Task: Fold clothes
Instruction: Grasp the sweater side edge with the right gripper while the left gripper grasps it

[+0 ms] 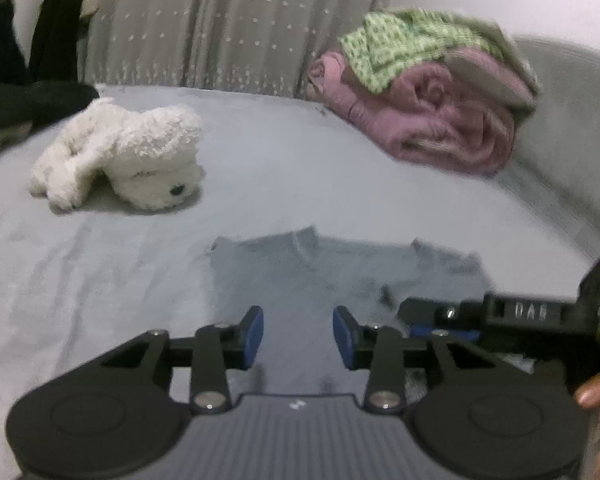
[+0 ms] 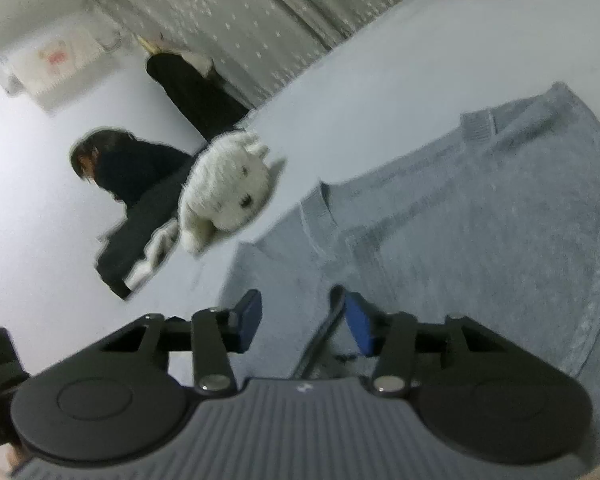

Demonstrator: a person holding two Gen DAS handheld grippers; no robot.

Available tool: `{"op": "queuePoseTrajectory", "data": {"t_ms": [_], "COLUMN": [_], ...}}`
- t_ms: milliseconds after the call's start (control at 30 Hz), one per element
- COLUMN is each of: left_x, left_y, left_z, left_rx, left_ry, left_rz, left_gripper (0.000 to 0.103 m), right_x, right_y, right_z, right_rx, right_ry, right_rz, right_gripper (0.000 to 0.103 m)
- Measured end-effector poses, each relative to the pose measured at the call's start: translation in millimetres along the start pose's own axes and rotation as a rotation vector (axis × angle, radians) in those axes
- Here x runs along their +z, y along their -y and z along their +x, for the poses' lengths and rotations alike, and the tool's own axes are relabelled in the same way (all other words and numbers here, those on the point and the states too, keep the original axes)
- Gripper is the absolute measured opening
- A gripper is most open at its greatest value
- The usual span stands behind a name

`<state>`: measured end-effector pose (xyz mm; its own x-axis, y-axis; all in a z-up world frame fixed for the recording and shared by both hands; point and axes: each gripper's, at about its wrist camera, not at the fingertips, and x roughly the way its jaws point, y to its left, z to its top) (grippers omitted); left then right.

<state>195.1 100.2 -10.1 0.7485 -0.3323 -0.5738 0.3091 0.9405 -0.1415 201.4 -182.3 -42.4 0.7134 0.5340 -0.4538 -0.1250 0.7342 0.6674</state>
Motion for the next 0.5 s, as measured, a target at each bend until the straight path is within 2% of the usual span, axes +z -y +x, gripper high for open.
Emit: {"op": "queuePoseTrajectory", "data": {"t_ms": [100, 167, 233, 300, 433, 467, 500], "left_x": [2.9, 5.8, 8.7, 11.6, 18.4, 19.8, 21.1], "left_y": [-8.8, -16.7, -27.7, -38.6, -57.8, -61.3, -64.4], "left_z": [13.6, 24.7, 39.9, 55.0, 79.8, 84.3, 88.2], "left_rx": [0.059, 0.092, 0.096, 0.09, 0.037, 0.026, 0.016], "left_ry": [-0.014, -0.025, -0.048, -0.068, -0.074, -0.07, -0.066], "left_rz": [0.009, -0.004, -0.047, -0.093, -0.211, -0.243, -0.275], "left_gripper": [0.044, 0.044, 0.043, 0.042, 0.041, 0.037, 0.027], "right_x": [-4.4, -7.3, -10.9, -14.9, -14.5, -13.4, -12.2], "right_y": [-4.4, -8.0, -9.9, -11.3, -8.7, -7.8, -6.7], "right_z": [4.3, 7.8, 14.9, 21.4, 17.6, 14.8, 12.1], "right_rx": [-0.037, -0.036, -0.032, -0.034, -0.01, -0.002, 0.006], "right_ry": [-0.032, -0.06, -0.102, -0.125, -0.055, -0.033, -0.011], "right_rz": [-0.031, -0.061, -0.08, -0.099, -0.081, -0.075, -0.069], "right_gripper": [0.042, 0.031, 0.014, 0.005, 0.003, 0.003, 0.003]}}
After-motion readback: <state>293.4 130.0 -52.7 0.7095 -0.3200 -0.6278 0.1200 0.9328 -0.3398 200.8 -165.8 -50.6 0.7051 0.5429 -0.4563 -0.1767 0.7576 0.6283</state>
